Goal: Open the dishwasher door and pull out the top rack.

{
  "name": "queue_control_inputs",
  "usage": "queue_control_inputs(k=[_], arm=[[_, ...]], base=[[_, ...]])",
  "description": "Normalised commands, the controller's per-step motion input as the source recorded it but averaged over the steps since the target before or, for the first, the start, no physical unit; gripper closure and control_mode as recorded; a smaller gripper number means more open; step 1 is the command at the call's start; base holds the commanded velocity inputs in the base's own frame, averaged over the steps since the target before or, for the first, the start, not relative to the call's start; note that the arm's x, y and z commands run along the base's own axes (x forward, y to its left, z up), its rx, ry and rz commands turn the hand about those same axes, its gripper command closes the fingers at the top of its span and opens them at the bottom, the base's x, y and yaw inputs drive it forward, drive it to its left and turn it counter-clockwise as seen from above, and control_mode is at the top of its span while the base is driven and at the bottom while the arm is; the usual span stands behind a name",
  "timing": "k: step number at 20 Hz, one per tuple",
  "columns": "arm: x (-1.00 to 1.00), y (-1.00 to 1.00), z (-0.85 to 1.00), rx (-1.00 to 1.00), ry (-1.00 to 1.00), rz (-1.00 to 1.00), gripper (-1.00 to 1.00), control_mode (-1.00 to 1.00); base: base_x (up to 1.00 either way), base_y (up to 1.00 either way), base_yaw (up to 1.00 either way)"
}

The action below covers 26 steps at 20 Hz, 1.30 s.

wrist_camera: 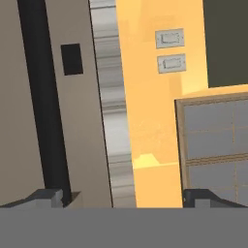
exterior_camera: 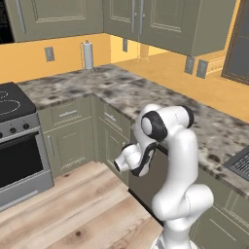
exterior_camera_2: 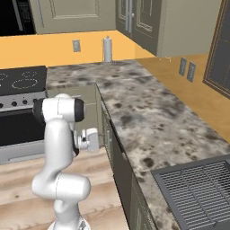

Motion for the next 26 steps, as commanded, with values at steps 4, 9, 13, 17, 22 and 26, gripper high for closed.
queue_control_inputs(k=[4, 9, 13, 17, 22, 26], arm=[[0.28, -0.10, -0.20, -0.03, 0.00, 0.00, -1.00, -1.00], [0.28, -0.09, -0.19, -0.03, 0.00, 0.00, -1.00, -1.00], [0.23, -0.10, -0.16, -0.03, 0.00, 0.00, -1.00, -1.00], [0.24, -0.13, -0.15, -0.02, 0.00, 0.00, -1.00, -1.00], [0.24, -0.13, -0.14, -0.02, 0.00, 0.00, -1.00, -1.00], [0.26, -0.15, -0.15, -0.01, 0.00, 0.00, -1.00, -1.00]], base=[[0.00, 0.00, 0.00], [0.00, 0.00, 0.00], [0.00, 0.00, 0.00], [0.00, 0.00, 0.00], [0.00, 0.00, 0.00], [0.00, 0.00, 0.00]])
